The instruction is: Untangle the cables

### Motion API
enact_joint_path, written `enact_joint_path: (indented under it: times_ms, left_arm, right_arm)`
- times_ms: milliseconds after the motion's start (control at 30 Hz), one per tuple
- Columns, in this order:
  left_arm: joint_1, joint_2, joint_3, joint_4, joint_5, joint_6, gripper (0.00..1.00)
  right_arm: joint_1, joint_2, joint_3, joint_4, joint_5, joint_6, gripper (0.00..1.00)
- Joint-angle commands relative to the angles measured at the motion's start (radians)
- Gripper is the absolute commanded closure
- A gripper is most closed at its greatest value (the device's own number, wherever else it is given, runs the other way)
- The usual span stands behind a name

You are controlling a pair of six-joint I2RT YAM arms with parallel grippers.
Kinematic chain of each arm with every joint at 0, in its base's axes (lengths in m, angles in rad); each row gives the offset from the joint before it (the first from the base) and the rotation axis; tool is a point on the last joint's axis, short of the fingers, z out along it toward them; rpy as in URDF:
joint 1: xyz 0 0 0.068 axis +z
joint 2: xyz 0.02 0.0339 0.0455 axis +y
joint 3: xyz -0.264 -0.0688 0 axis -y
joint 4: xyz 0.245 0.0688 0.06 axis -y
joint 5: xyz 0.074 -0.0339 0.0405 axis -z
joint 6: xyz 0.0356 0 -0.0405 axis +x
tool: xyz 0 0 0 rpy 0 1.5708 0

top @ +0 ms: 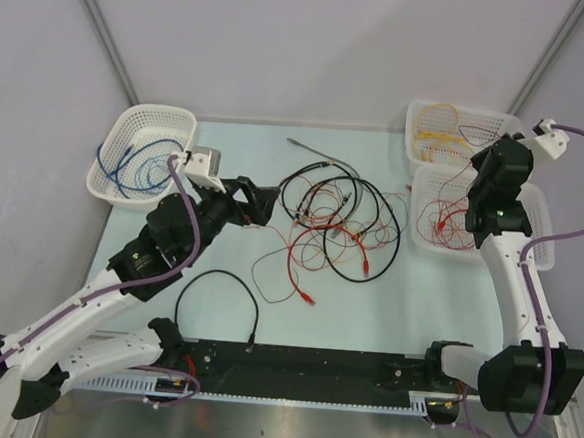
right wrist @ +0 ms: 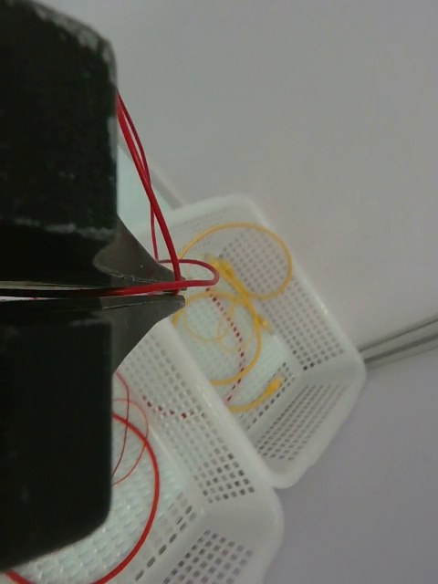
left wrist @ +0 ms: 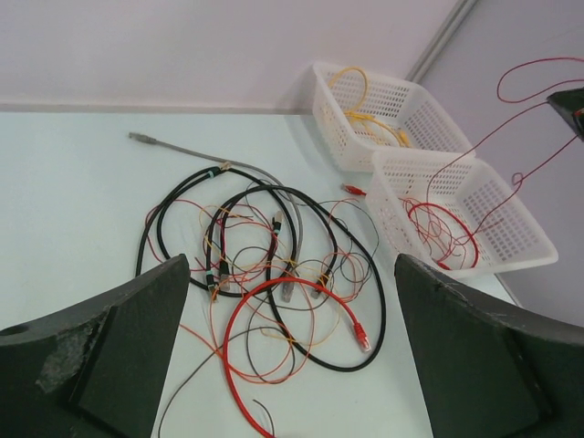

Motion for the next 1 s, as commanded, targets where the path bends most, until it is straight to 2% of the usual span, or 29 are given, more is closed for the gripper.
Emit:
enact_joint_path:
  times_ms: [0, 167, 333, 367, 433, 467, 567, 600, 633, 667, 800, 933, 967]
  left_arm:
    - [0.002, -0.025, -0.039, 0.019, -0.016, -0.033, 0.0]
    - [0.003, -0.051, -0.09, 0.028, -0.02, -0.034, 0.0]
    - [0.002, -0.067, -0.117, 0.048, -0.025, -0.036, 0.0]
    - [0.002, -0.062, -0.117, 0.05, -0.021, -0.039, 0.0]
    - [0.002, -0.054, -0.113, 0.05, -0.007, -0.045, 0.0]
    - [0.003, -0.047, -0.107, 0.047, -0.002, -0.051, 0.0]
    - [0.002, -0.041, -0.099, 0.041, 0.007, -0.067, 0.0]
    - [0.003, -0.041, -0.097, 0.041, 0.01, -0.071, 0.01]
    - [0.002, -0.041, -0.097, 0.042, 0.013, -0.076, 0.0]
    - [0.003, -0.042, -0.097, 0.041, 0.016, -0.083, 0.0]
    - [0.002, -0.044, -0.091, 0.019, 0.022, -0.091, 0.0]
    - [0.003, -0.039, -0.082, -0.025, 0.018, -0.096, 0.0]
    - [0.002, -0.033, -0.076, -0.057, 0.012, -0.109, 0.0]
  right_arm:
    - [-0.057, 0.051, -0.044, 0.019, 0.047, 0.031, 1.0]
    - [-0.089, 0.131, -0.058, 0.023, 0.039, 0.022, 1.0]
    - [-0.094, 0.141, -0.073, -0.013, 0.038, 0.04, 1.0]
    - [-0.094, 0.134, -0.075, -0.016, 0.033, 0.048, 0.79]
    - [-0.081, 0.1, -0.081, -0.02, 0.033, 0.082, 0.58]
    - [-0.075, 0.082, -0.081, -0.023, 0.042, 0.091, 0.39]
    - [-0.031, 0.016, -0.084, -0.026, 0.078, 0.122, 0.18]
    - [-0.023, -0.015, -0.084, -0.033, 0.084, 0.129, 0.13]
    - [-0.014, -0.029, -0.084, -0.036, 0.085, 0.143, 0.04]
    - [0.013, -0.041, -0.084, -0.034, 0.082, 0.145, 0.0]
    - [0.113, -0.136, -0.084, -0.008, 0.052, 0.148, 0.0]
    - [0.334, -0.171, -0.084, -0.01, -0.01, 0.107, 0.0]
    - [0.456, -0.167, -0.084, -0.032, -0.001, 0.078, 0.0]
